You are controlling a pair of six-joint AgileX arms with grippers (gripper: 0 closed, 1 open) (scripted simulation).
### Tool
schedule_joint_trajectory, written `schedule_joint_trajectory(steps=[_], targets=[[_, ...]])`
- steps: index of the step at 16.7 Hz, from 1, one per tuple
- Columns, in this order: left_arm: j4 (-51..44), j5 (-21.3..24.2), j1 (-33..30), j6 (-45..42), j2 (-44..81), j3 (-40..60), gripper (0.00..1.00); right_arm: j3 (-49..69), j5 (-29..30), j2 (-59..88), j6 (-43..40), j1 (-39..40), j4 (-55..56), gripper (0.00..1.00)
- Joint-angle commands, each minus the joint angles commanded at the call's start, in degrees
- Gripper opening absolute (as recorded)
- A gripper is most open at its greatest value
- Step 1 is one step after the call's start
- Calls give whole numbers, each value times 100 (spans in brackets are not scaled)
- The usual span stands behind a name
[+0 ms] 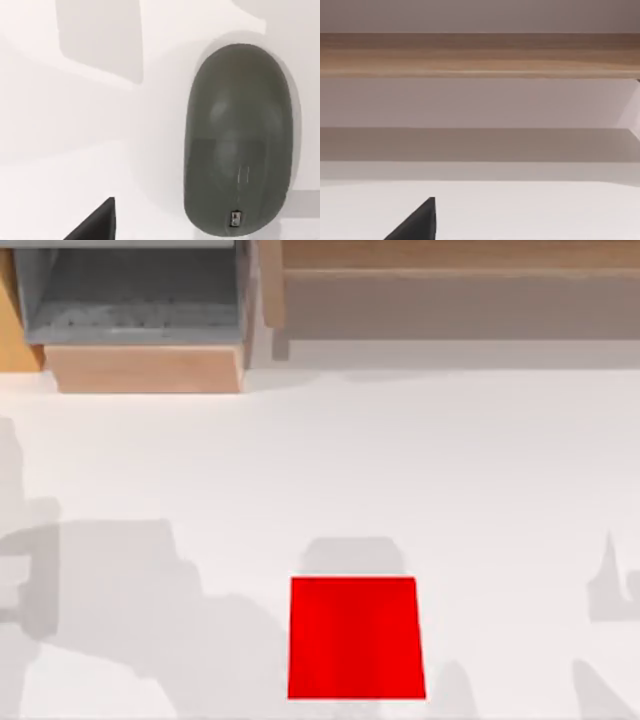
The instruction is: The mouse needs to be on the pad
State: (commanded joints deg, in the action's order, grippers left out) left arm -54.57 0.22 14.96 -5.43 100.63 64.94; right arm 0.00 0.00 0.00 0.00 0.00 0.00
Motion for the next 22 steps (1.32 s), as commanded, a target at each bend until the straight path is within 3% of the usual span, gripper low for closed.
schedule_joint_trajectory(steps=[6,11,22], targets=[[1503,2,16,-28,663,-814,100,0,0,0,0,0,0,100],[1615,3,18,-31,722,-884,100,0,0,0,0,0,0,100],[1615,3,18,-31,722,-884,17,0,0,0,0,0,0,100]])
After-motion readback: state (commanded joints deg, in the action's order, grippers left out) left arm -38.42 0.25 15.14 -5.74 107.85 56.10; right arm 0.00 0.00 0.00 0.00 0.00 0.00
